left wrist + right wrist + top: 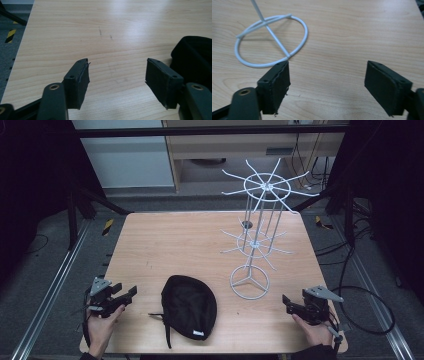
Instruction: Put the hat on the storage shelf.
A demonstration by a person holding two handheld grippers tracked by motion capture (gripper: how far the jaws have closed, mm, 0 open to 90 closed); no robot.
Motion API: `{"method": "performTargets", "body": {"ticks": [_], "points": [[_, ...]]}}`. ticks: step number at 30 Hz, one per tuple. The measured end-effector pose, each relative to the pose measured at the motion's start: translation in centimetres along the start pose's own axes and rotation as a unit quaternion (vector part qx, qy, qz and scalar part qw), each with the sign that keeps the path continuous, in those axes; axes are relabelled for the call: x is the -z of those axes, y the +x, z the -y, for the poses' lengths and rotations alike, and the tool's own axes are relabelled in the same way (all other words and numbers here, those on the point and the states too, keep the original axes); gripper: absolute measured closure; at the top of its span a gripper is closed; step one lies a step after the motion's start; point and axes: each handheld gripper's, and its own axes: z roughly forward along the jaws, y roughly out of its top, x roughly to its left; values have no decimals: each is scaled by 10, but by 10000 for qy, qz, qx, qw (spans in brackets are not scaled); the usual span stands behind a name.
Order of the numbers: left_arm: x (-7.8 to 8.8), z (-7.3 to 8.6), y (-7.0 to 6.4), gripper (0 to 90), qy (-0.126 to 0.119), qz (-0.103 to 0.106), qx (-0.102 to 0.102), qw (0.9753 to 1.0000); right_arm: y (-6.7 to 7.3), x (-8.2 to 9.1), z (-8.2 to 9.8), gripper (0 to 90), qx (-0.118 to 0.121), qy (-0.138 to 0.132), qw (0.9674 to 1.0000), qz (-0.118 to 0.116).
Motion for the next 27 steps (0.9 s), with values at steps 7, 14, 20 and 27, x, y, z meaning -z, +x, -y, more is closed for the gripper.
{"method": "performTargets", "body": {"ticks": [7,14,20,27], "points": [[7,-2,-11,401,-23,193,-36,9998,14,12,-1,309,139,-211,9993,-292],[10,-4,-18,420,-32,351,-47,9994,34,14,-7,331,247,-250,9979,-548],[12,-7,-28,438,-78,500,-62,9987,57,11,-10,338,382,-156,9952,-891],[10,-13,-43,442,-75,665,-265,9974,84,7,-16,329,450,-160,9912,-1239]]}}
